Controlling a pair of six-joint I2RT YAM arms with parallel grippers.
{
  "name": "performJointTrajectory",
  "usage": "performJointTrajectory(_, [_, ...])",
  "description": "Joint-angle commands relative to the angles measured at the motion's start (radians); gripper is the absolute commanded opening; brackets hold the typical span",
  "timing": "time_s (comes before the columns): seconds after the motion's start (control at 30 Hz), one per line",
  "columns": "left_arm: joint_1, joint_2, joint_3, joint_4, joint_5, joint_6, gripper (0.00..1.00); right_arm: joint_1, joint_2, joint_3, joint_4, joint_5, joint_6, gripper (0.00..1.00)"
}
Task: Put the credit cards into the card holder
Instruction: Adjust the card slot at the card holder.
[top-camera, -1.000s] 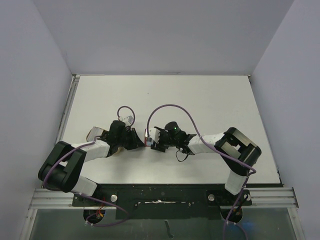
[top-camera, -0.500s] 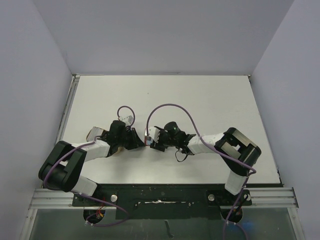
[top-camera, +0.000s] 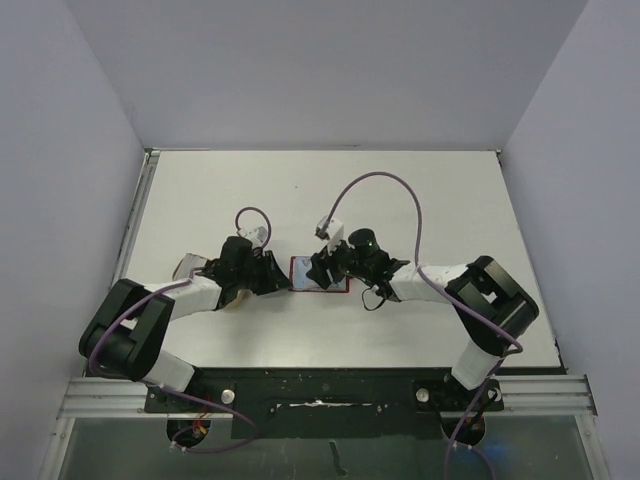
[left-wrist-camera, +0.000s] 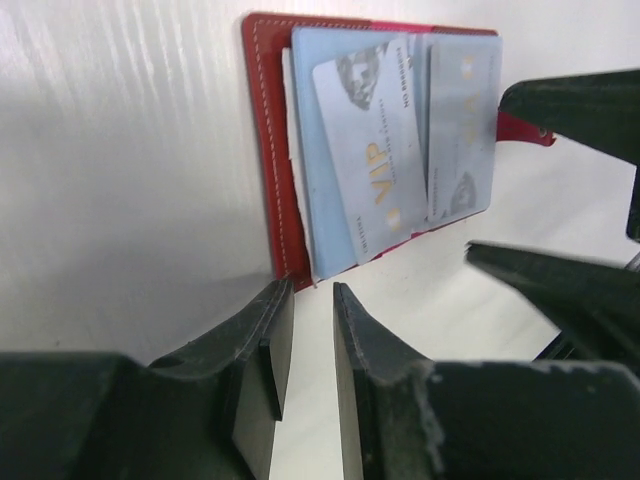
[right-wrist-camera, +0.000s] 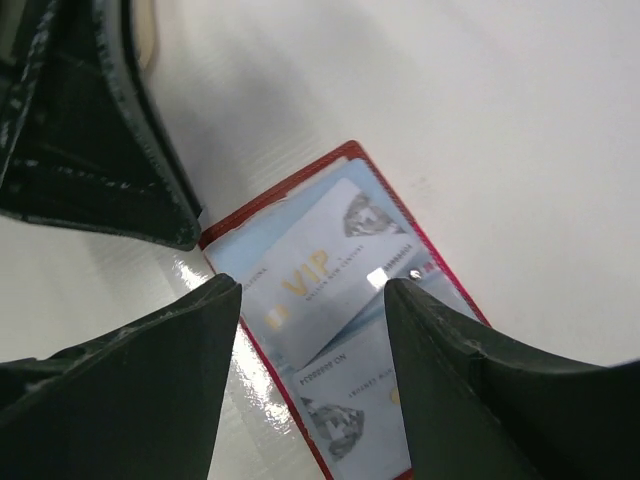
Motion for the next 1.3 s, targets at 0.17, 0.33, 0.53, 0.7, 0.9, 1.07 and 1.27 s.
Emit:
performJointTrajectory(0.17, [-0.002,0.038,0.085,0.062,-0.007,0.020,0.22,-0.051,-0.100,0.008,-0.041,0.095,0.475,0.58])
performJointTrajectory(0.33, [-0.003,0.073,0.091,0.075,0.008,0.019,0.22,-0.040,-0.061,0.087,-0.221,0.181,0.548,0.57])
performJointTrajectory(0.53, [-0.013,0.088,0.085,0.094,0.023,0.007,0.18,-0.018,-0.027,0.105,-0.254,0.205,0.606,0.57])
performJointTrajectory(0.7, [-0.031,0.094,0.070,0.118,0.031,-0.017,0.15,-0.008,-0.006,0.118,-0.291,0.240,0.626,0.56])
performJointTrajectory(0.9, [-0.046,0.101,0.048,0.150,0.041,-0.042,0.12,-0.002,0.014,0.125,-0.319,0.253,0.639,0.55])
performJointTrajectory(1.07, [-0.053,0.108,0.048,0.153,0.043,-0.045,0.11,0.006,0.022,0.128,-0.323,0.248,0.660,0.54])
performJointTrajectory(1.27, [-0.056,0.110,0.047,0.156,0.042,-0.046,0.10,0.017,0.028,0.137,-0.329,0.242,0.678,0.53])
